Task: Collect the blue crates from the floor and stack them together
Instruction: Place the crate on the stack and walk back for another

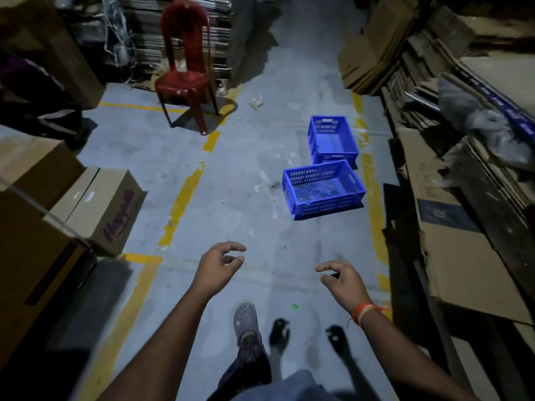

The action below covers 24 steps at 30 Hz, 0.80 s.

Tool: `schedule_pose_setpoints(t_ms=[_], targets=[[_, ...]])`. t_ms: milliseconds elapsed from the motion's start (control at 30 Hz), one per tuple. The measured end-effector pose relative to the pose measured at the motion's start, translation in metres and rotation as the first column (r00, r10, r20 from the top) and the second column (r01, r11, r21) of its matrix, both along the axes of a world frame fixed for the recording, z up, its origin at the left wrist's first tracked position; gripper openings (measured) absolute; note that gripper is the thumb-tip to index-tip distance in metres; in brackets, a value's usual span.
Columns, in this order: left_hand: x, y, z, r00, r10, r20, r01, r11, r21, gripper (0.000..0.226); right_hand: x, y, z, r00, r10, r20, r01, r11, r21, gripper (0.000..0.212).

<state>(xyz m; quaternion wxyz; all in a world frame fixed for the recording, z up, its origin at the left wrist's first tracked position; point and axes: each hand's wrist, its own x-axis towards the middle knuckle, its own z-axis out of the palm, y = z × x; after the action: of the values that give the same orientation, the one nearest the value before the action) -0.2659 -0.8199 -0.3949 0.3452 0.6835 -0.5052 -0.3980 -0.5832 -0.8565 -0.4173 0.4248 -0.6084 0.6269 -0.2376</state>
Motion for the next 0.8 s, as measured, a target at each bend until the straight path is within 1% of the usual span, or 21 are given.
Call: schedule_pose_setpoints(t_ms=[133,233,467,600,667,800], targets=[[0.030,-0.103,0.009,0.999,-0.041,0.000,0.041,0.999,0.012,0.016,0.016,-0.081,0.002,0.996,-0.085,-0.034,0.086,0.996,0.011,0.027],[0.048,-0.190,0.024,0.997,-0.079,0.006,0.079,0.997,-0.015,0.016,0.026,-0.145,0.011,0.987,-0.158,-0.020,0.158,0.987,-0.015,0.029],[0.061,-0.365,0.037,0.972,-0.236,0.017,0.236,0.971,-0.028,0.018,0.046,-0.267,-0.002,0.954,-0.300,-0.017,0.301,0.953,0.032,0.029],[0.071,-0.474,0.024,0.960,-0.278,0.030,0.279,0.960,-0.017,0.018,0.059,-0.360,-0.019,0.941,-0.337,-0.006,0.337,0.940,0.045,0.026],[0.076,-0.532,0.021,0.953,-0.299,0.043,0.300,0.954,-0.015,0.019,0.062,-0.418,-0.027,0.944,-0.330,0.009,0.329,0.943,0.043,0.024],[0.090,-0.634,0.024,0.939,-0.338,0.061,0.336,0.941,0.040,0.019,0.068,-0.526,-0.035,0.932,-0.361,0.019,0.359,0.931,0.067,0.022]])
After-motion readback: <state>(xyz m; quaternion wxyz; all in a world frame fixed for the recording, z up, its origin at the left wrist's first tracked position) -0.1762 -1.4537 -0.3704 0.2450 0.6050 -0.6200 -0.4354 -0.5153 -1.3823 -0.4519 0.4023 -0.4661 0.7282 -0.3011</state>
